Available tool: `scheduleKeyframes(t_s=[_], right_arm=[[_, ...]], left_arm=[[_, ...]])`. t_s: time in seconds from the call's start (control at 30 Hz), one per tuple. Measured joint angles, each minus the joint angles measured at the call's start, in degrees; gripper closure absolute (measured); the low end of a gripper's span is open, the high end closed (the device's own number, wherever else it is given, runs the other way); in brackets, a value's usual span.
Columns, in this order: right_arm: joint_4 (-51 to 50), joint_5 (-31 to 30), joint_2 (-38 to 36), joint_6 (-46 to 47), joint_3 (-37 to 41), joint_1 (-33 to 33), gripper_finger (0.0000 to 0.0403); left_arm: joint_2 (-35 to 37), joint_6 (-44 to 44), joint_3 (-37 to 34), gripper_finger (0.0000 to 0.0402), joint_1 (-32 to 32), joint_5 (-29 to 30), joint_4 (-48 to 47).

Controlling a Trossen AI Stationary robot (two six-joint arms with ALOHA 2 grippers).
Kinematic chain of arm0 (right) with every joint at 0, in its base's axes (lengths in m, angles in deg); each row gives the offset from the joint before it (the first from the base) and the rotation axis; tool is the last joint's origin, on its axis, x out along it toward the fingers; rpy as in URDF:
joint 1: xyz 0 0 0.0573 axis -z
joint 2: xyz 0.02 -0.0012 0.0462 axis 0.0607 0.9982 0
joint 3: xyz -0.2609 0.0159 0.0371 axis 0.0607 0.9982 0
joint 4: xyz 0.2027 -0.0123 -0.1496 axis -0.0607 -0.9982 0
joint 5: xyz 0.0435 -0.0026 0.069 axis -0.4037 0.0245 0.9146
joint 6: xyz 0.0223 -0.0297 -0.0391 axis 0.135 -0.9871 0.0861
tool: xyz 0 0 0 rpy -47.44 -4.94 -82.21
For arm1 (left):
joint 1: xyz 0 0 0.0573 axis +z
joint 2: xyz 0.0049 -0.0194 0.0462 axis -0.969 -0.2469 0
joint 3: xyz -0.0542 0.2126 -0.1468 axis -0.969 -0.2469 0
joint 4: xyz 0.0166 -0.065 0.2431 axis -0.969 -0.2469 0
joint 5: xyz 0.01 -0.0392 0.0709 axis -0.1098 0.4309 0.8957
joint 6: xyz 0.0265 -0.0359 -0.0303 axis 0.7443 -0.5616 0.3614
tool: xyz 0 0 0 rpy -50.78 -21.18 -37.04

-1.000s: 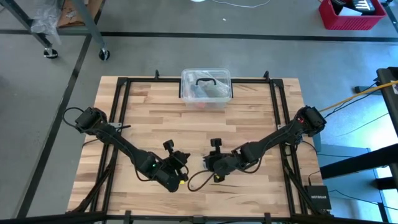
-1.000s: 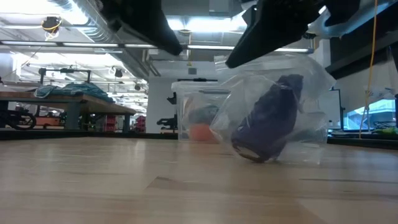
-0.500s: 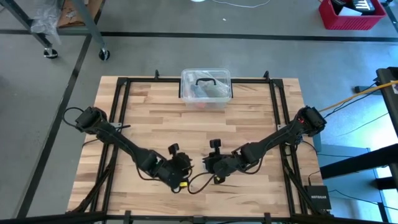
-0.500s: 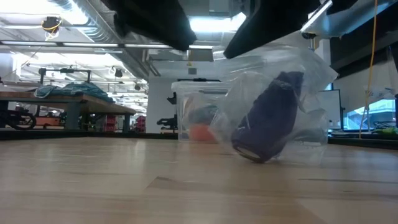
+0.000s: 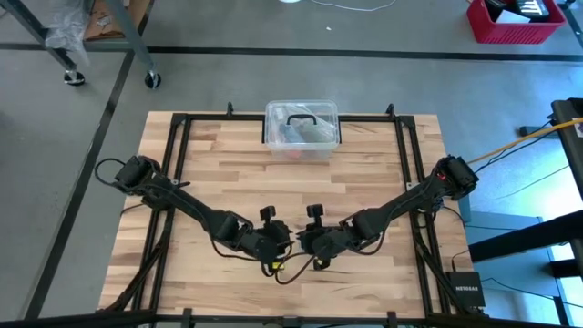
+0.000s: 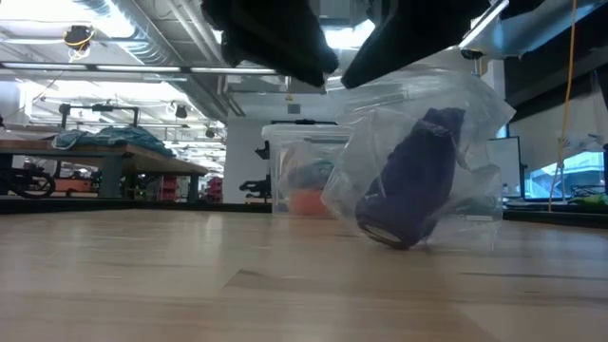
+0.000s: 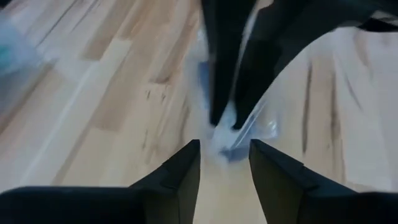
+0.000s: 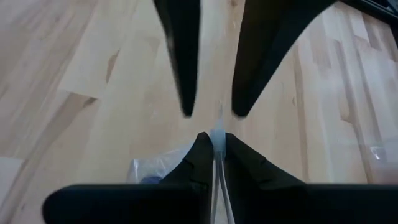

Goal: Roll bandage
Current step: Close the transparent zip bag

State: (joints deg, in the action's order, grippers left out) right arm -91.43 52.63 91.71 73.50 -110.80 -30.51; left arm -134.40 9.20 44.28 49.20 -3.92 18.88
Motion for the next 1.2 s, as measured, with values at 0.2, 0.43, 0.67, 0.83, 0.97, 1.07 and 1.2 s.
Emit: scheduleKeyframes(t_s=[0.2,0.43,0.67,0.83,0.97,1.07,1.2], right_arm=[[0.6,0.2,0.0,0.0,0.0,0.0,0.0372],[0.6,0.2,0.0,0.0,0.0,0.0,0.0372],[0.7,0.5,0.0,0.0,0.0,0.0,0.0372],[0.8,0.4,0.0,0.0,0.0,0.0,0.0372],[0.9,0.4,0.0,0.0,0.0,0.0,0.0372],[0.8,0.1,0.0,0.0,0.1,0.0,0.0372],[0.7,-0.5,0.0,1.3,0.1,0.1,0.0372]], left_arm=[[-0.6,4.5,0.0,0.0285,0.2,0.0,2.4],[-0.7,5.5,0.0,0.0317,0.6,0.0,2.5],[-1.6,7.5,0.0,0.0351,0.9,-0.2,2.8],[-1.6,8.1,0.0,0.0368,1.0,-0.2,2.7],[-1.6,9.1,0.0,0.0393,1.2,-0.2,2.7],[-1.6,8.9,0.0,0.0398,1.4,1.3,2.5],[-1.6,7.3,0.0,0.04,0.7,5.6,1.0]])
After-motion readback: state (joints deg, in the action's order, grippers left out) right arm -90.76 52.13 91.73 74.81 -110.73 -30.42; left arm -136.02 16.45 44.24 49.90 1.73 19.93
